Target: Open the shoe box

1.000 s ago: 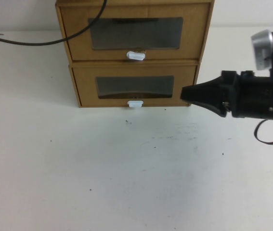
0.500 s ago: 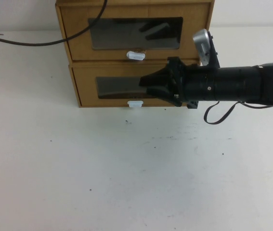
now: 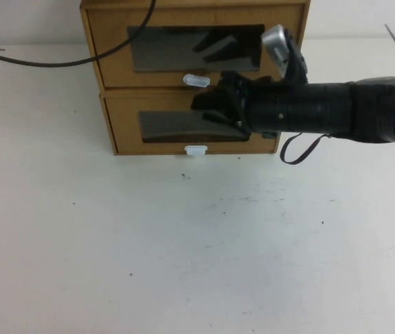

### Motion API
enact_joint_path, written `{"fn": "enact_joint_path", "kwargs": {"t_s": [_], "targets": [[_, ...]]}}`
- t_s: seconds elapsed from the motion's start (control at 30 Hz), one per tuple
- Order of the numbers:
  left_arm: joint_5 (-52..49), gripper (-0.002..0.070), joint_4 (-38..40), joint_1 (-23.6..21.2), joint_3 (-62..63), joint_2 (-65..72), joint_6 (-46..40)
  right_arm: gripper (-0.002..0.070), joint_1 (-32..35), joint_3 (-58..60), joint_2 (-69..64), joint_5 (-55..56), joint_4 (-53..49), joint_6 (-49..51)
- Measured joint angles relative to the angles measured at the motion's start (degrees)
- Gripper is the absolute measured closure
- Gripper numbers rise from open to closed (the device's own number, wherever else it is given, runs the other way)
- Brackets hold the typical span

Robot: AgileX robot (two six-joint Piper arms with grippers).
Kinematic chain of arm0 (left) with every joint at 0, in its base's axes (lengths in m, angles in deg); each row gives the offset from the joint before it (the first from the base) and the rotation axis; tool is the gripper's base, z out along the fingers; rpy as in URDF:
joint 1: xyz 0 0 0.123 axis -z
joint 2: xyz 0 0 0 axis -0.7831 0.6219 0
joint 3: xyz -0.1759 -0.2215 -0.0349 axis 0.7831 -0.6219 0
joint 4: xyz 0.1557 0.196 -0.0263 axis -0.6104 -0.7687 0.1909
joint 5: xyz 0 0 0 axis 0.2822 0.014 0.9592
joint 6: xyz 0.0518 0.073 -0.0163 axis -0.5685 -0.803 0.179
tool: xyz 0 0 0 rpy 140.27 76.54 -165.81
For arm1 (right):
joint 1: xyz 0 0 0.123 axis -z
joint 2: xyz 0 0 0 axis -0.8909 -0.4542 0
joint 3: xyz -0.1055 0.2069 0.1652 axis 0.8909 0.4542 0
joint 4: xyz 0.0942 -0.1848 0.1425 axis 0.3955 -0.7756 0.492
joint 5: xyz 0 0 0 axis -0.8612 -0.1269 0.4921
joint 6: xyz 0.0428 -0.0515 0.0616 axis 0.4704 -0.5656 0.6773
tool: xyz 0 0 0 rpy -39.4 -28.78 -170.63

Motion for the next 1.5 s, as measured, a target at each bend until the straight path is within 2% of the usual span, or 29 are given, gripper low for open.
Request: {"fn": "enact_joint_path", "kwargs": {"t_s": [0.2, 0.27, 0.37, 0.47, 0.63, 0.73, 0.8, 0.93, 1.03, 1.1, 1.23, 1.33, 1.5], "targets": [[-0.11, 0.0682, 0.00, 0.00, 0.00, 0.00, -0.35, 0.0460, -4.09, -0.17, 0.00, 5.87, 0.11, -2.35], [-0.11, 0.0682, 0.00, 0.00, 0.00, 0.00, -0.58, 0.0507, -4.84, -0.17, 0.00, 5.64, 0.19, -6.92], [-0.24, 0.0682, 0.00, 0.00, 0.00, 0.00, -0.96, 0.0626, -6.14, -0.17, 1.32, 5.56, 0.24, -16.37], [-0.24, 0.0682, 0.00, 0.00, 0.00, 0.00, -1.01, 0.0674, -8.38, -0.17, 4.85, 9.74, -1.27, -23.99], [-0.24, 0.0682, 0.00, 0.00, 0.00, 0.00, -1.23, 0.0692, -15.54, 1.58, 10.77, 28.69, -19.46, -26.71], [-0.32, 0.0682, 0.00, 0.00, 0.00, 0.00, -1.50, 0.0693, -21.00, 4.97, 11.83, 39.13, -22.52, -31.00], [-0.36, 0.0682, 0.00, 0.00, 0.00, 0.00, -1.73, 0.0694, -24.48, 7.71, 11.87, 47.94, -19.85, -39.59], [-0.45, 0.0682, 0.00, 0.00, 0.00, 0.00, -1.86, 0.0694, -29.82, 10.52, 10.07, 72.72, -7.88, -59.47], [-0.49, 0.0682, 0.00, 0.00, 0.00, 0.00, -2.48, 0.0694, -30.02, 10.67, 8.89, 80.34, -3.05, -63.47], [-0.74, 0.0682, 0.00, 0.00, 0.00, 0.00, -2.72, 0.0694, -29.79, 10.67, 8.73, 79.41, -1.80, -61.32], [-1.66, 0.0682, 0.00, -0.03, 0.00, 0.00, -2.85, 0.0694, -29.16, 10.67, 8.73, 71.78, -1.53, -46.12], [-1.90, 0.0682, 0.00, -0.03, 0.00, 0.00, -2.89, 0.0694, -26.00, 10.67, 9.29, 57.49, -1.65, -34.61], [-2.03, 0.0682, 0.00, -0.13, 0.05, 0.00, -2.89, 0.0694, -15.39, 10.67, 9.64, 32.68, -2.30, -16.48]]}}
